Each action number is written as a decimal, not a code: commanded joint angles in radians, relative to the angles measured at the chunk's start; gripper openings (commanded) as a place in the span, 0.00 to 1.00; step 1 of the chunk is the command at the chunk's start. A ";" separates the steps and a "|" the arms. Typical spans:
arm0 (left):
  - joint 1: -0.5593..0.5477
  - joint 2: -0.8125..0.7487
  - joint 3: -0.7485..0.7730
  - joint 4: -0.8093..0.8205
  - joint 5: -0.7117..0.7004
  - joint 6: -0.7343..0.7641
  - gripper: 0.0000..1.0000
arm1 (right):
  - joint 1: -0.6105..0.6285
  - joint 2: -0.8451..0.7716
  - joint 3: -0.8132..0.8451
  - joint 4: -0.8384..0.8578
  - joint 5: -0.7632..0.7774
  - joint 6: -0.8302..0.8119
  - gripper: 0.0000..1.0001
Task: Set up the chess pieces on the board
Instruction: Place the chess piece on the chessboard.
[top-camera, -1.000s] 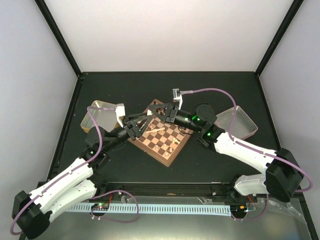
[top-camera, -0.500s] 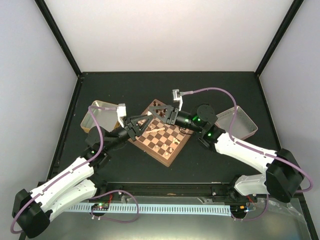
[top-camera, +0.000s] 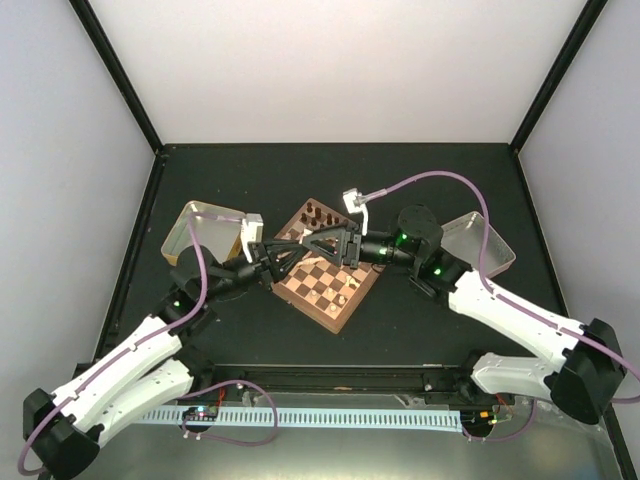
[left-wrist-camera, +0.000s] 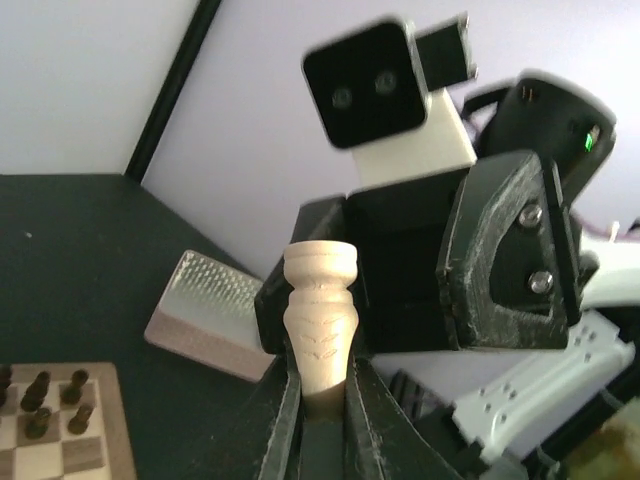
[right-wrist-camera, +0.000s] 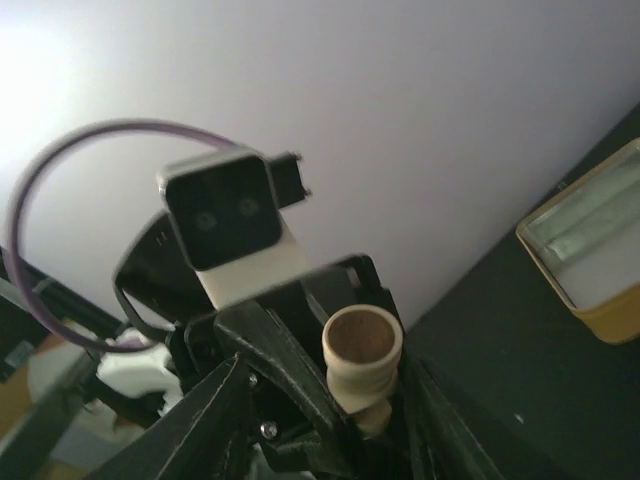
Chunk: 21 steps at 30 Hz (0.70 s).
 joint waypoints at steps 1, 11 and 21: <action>0.008 -0.013 0.117 -0.293 0.126 0.256 0.01 | -0.007 -0.046 0.074 -0.251 -0.089 -0.232 0.46; 0.007 0.006 0.179 -0.405 0.202 0.372 0.01 | -0.007 -0.071 0.102 -0.416 -0.014 -0.300 0.42; 0.009 0.014 0.196 -0.381 0.188 0.350 0.02 | -0.008 -0.069 0.060 -0.324 -0.072 -0.219 0.13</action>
